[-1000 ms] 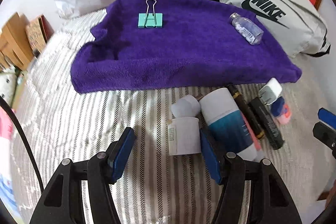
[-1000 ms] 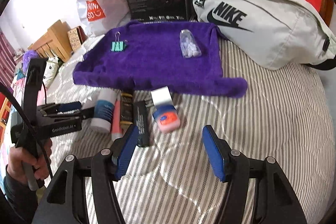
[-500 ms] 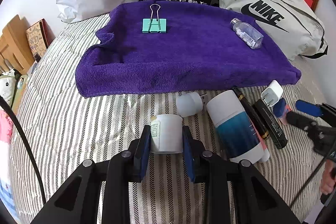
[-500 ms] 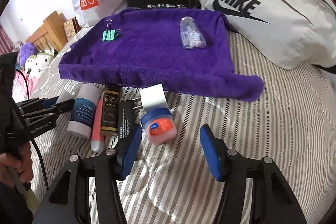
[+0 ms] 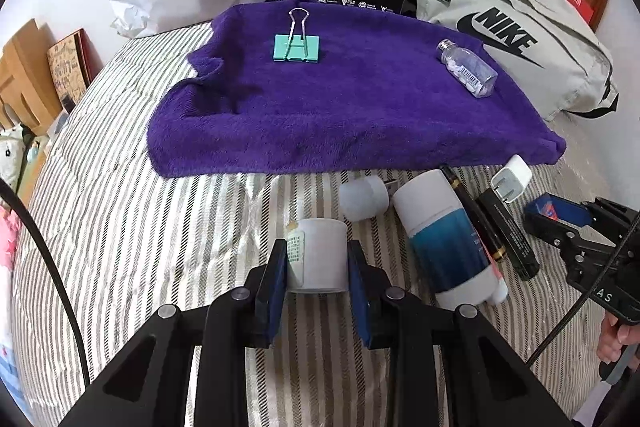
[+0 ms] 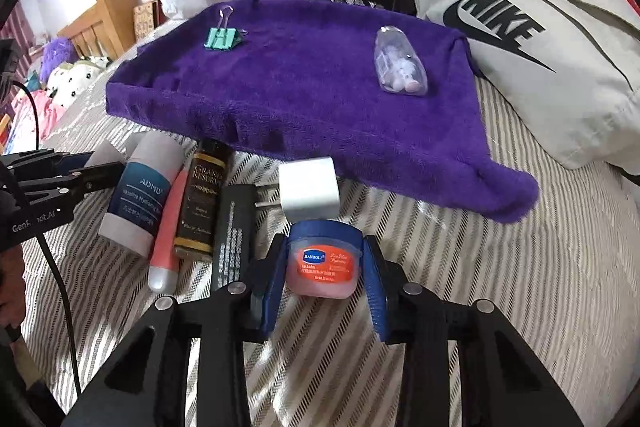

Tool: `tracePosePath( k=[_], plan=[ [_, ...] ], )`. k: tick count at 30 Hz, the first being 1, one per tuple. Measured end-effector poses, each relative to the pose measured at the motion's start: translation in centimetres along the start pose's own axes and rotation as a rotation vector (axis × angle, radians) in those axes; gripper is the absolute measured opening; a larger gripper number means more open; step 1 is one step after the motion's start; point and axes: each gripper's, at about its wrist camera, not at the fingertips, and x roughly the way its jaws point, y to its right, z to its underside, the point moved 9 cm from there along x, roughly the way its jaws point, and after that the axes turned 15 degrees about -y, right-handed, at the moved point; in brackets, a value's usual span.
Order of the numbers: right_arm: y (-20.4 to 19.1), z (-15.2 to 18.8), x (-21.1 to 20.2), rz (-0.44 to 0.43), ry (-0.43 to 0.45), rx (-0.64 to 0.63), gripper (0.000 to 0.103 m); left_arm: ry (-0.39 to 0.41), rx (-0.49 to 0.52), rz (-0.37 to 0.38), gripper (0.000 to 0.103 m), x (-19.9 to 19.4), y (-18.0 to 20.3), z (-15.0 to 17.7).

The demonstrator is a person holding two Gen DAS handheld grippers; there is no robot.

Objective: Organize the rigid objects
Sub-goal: 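Grasp the white tape roll with the left tool while the right tool grasps the Vaseline tin, then place the tape roll beside the clip while the right tool sets the tin by the bottle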

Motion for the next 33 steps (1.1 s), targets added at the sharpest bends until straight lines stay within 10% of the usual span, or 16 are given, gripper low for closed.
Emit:
tracePosePath(
  k=[33],
  plan=[
    [2.3,-0.9,-4.8,-0.036,0.067,0.079,0.037,0.093,-0.044,0.106,0.027,-4.2,-1.9,-3.6]
  ],
)
